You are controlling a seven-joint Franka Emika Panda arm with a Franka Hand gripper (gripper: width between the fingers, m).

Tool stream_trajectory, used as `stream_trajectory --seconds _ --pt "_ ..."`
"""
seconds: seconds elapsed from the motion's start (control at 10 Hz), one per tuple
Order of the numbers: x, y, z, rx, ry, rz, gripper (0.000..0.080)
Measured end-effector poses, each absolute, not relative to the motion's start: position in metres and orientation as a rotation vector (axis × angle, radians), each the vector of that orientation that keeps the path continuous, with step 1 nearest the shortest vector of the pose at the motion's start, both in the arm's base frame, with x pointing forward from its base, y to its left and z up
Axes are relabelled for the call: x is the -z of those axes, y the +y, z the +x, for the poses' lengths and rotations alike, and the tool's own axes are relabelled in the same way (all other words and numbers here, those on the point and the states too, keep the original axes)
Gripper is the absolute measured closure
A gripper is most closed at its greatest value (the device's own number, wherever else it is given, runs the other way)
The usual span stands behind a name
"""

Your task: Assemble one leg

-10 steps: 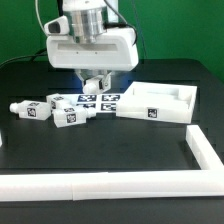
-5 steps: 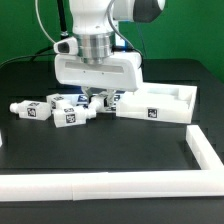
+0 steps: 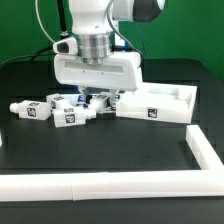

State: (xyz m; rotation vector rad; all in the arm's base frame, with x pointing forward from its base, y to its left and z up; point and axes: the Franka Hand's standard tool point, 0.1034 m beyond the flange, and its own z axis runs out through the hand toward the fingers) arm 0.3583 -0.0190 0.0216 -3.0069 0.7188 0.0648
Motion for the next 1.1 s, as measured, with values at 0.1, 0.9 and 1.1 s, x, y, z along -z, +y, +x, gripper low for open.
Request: stream_trajectory --seconds 0.1,0.9,1.1 --pt "-0.037 -0.011 0.358 -0.104 0.725 -2.98 0.0176" --pt "-0.066 0.043 0.365 -0.057 0.678 -2.954 0.015" --pt "-0.064 0.045 0.365 -0.043 0.689 -2.957 0.015"
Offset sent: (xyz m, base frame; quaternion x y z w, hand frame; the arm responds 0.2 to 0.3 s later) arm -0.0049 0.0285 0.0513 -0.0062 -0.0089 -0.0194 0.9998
